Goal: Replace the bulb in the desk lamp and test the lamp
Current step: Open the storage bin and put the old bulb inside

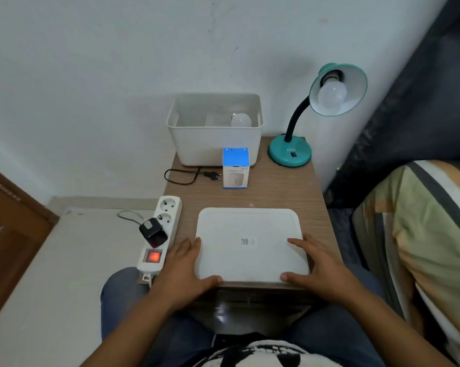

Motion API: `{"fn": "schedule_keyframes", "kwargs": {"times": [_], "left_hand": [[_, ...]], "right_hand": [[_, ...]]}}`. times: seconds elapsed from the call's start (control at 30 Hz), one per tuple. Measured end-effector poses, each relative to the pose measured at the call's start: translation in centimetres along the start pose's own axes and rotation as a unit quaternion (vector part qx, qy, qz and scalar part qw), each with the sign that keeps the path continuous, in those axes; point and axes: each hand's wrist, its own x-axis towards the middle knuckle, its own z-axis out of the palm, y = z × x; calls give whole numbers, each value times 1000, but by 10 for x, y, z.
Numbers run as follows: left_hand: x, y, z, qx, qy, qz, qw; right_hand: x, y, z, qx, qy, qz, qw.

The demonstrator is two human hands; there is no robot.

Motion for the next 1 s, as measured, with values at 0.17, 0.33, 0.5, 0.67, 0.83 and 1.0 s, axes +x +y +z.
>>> {"fn": "schedule_keyframes", "kwargs": {"times": [0.17, 0.33, 0.5, 0.67, 0.83, 1.0], "left_hand": [[-4, -2, 8, 21, 5, 10, 1000], [-7, 1, 10, -11, 28, 7, 1000], [-15, 4, 6, -83, 58, 3, 995], [-17, 16, -17, -77, 116, 22, 990], [-6, 34, -64, -104, 176, 41, 978], [27, 41, -111, -183, 212, 60, 958]], "right_hand": [[-12, 10, 13, -33, 9, -17, 999], [-17, 13, 21, -7, 18, -7, 1000], [-25, 12, 17, 54, 43, -22, 997], [-24, -3, -5, 58, 81, -38, 994], [-4, -32, -42, 53, 118, -78, 988], [41, -64, -75, 56, 128, -111, 984]]}}
